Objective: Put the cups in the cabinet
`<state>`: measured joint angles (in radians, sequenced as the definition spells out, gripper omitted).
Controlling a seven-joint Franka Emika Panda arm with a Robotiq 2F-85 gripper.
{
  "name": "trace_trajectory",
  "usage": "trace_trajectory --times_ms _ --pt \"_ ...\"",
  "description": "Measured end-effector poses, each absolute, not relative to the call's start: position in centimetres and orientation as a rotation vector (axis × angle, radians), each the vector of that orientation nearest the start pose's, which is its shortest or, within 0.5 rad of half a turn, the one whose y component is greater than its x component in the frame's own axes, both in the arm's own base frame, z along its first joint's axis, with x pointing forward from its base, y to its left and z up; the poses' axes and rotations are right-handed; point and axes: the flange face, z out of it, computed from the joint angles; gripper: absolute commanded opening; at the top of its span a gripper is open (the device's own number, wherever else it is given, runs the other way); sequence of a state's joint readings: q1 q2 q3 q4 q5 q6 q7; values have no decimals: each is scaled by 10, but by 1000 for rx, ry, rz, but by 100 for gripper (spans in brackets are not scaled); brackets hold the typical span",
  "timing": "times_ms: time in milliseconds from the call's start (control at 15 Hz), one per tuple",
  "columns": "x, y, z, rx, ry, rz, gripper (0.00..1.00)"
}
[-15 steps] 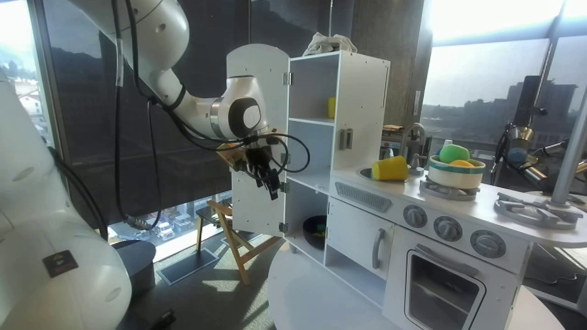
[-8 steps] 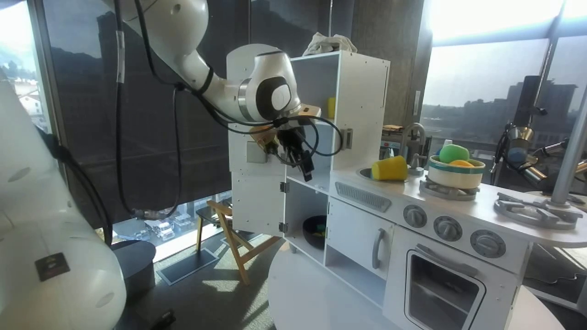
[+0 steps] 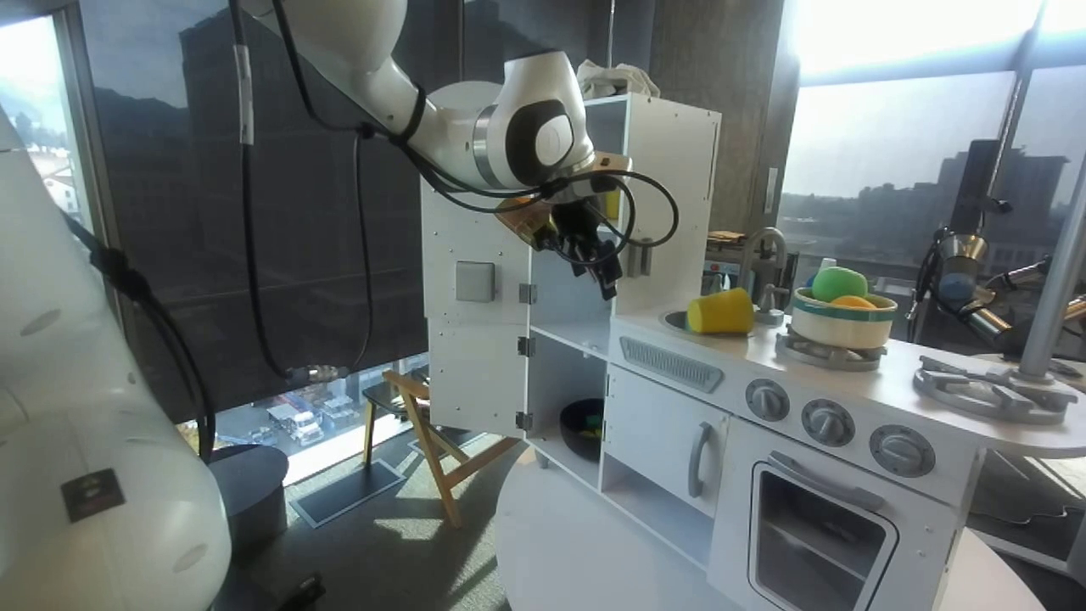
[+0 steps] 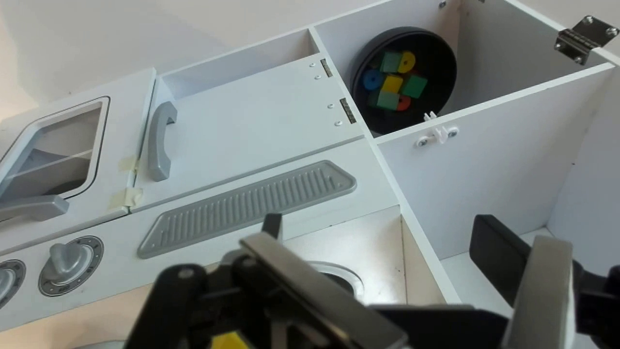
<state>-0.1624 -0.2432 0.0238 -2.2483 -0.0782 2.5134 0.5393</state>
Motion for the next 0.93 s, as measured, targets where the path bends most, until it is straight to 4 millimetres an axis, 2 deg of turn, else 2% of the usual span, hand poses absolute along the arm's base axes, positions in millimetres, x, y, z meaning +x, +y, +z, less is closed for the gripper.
trace_trajectory --times_ms 200,467,600,933 --pt "515 -62 523 -2860 903 -772 100" --pt "515 -66 520 -2868 927 -768 100" --pt "517 -78 523 -2849 1011 -793 100" --pt "538 -128 547 -2816 1215 -895 100"
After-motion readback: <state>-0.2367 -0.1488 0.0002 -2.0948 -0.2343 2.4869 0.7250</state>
